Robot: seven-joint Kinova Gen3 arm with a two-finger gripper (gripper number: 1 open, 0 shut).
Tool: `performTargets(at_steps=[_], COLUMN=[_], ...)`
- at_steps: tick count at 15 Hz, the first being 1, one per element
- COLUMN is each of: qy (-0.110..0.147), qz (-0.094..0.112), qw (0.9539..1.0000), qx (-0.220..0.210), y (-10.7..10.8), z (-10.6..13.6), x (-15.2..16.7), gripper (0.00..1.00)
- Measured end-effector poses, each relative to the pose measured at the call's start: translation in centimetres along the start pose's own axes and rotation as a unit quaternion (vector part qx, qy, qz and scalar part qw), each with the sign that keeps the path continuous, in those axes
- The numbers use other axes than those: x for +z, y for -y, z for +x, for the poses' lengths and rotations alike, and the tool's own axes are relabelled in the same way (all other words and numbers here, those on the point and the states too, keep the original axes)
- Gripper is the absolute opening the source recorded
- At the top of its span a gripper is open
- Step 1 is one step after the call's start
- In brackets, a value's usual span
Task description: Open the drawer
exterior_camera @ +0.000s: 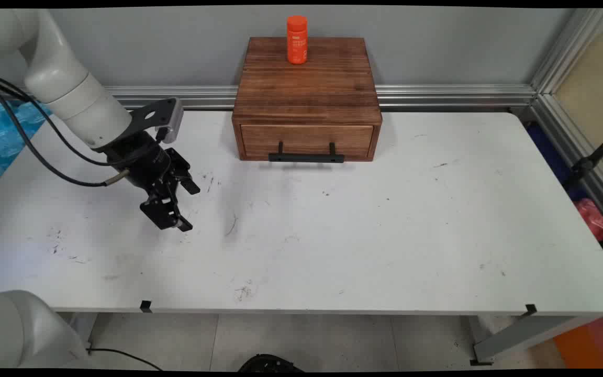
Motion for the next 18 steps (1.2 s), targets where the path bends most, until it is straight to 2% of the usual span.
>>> performTargets(at_steps=[4, 18], qy=[0.001, -0.018], qz=[0.001, 0.06], qw=[0.9998, 0.9957], qx=[-0.018, -0.068], y=[-0.5, -0.8], z=[0.4, 5.9], x=[-0.1, -1.7], gripper=[1.0, 1.0])
